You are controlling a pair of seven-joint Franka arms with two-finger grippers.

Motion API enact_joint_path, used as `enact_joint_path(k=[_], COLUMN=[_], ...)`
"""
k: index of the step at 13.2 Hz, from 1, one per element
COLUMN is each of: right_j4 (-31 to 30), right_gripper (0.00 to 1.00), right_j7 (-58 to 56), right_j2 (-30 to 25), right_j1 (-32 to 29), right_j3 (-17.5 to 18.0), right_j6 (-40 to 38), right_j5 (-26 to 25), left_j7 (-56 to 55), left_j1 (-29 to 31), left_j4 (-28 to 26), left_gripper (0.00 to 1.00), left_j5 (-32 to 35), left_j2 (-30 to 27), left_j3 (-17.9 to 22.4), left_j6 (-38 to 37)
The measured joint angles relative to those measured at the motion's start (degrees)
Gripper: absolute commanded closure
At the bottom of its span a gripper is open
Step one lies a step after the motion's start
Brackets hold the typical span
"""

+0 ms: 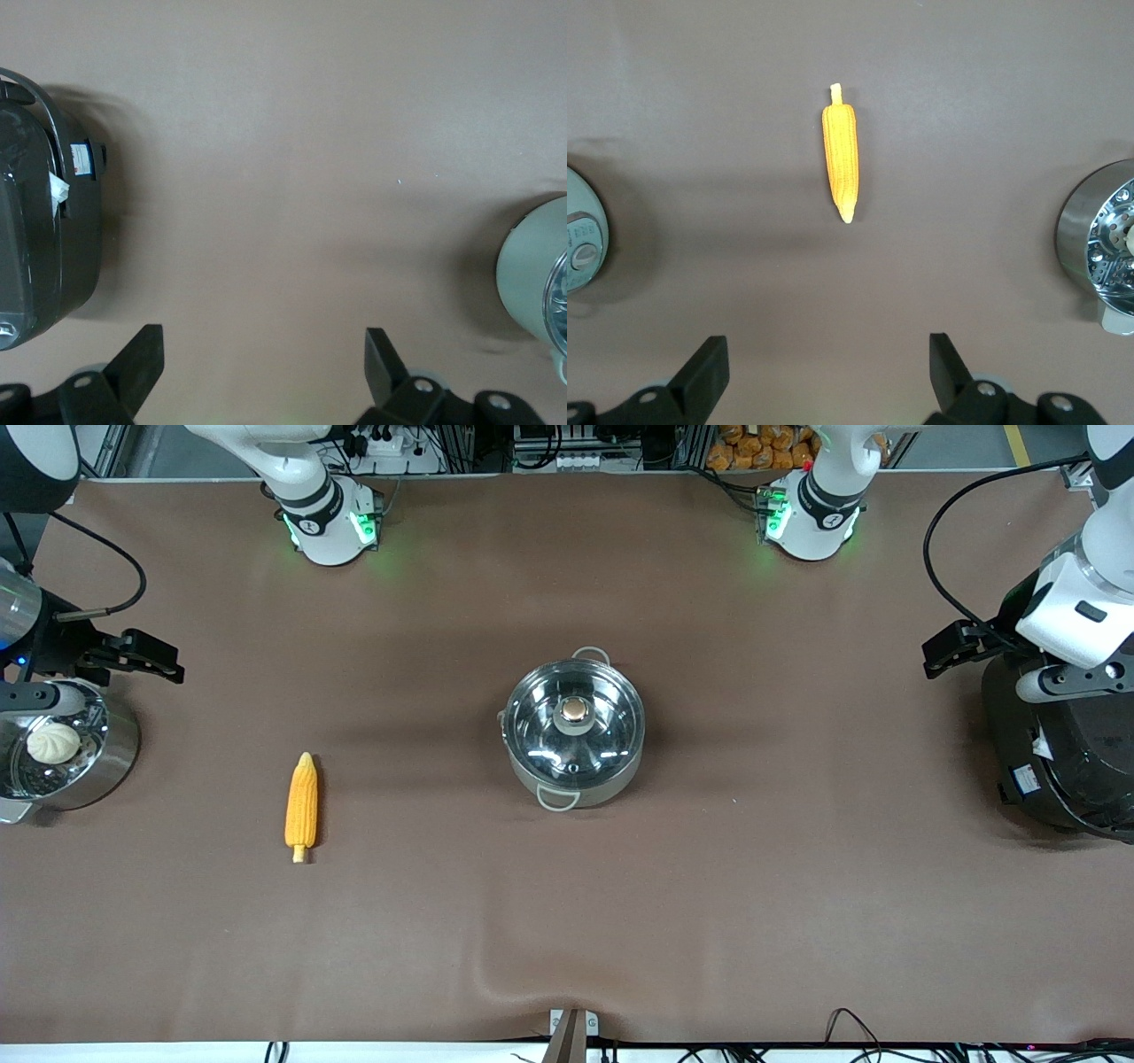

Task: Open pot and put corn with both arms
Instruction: 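Reach the left gripper to the pot lid knob while the right gripper reaches the corn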

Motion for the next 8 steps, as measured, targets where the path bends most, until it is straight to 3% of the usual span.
enact_joint_path(k=[5,8], right_j4=[0.00,-0.08], right_gripper=[0.00,0.00], right_j7=[0.00,0.00], right_j2=[0.01,0.25], right_j1=[0.00,0.00], right_j3=[0.00,-0.06], right_j6=[0.40,3.20], right_j5=[0.00,0.00], left_j7=[0.00,-1.47], left_j1=[-0.32,-1.02], left_j4=[-0.03,1.62], left_gripper=[0.00,0.00], left_j5=[-0.01,-0.34], left_j2=[0.44,4.29], left_j3=[-0.14,-0.71], left_j6=[-0.09,1.97])
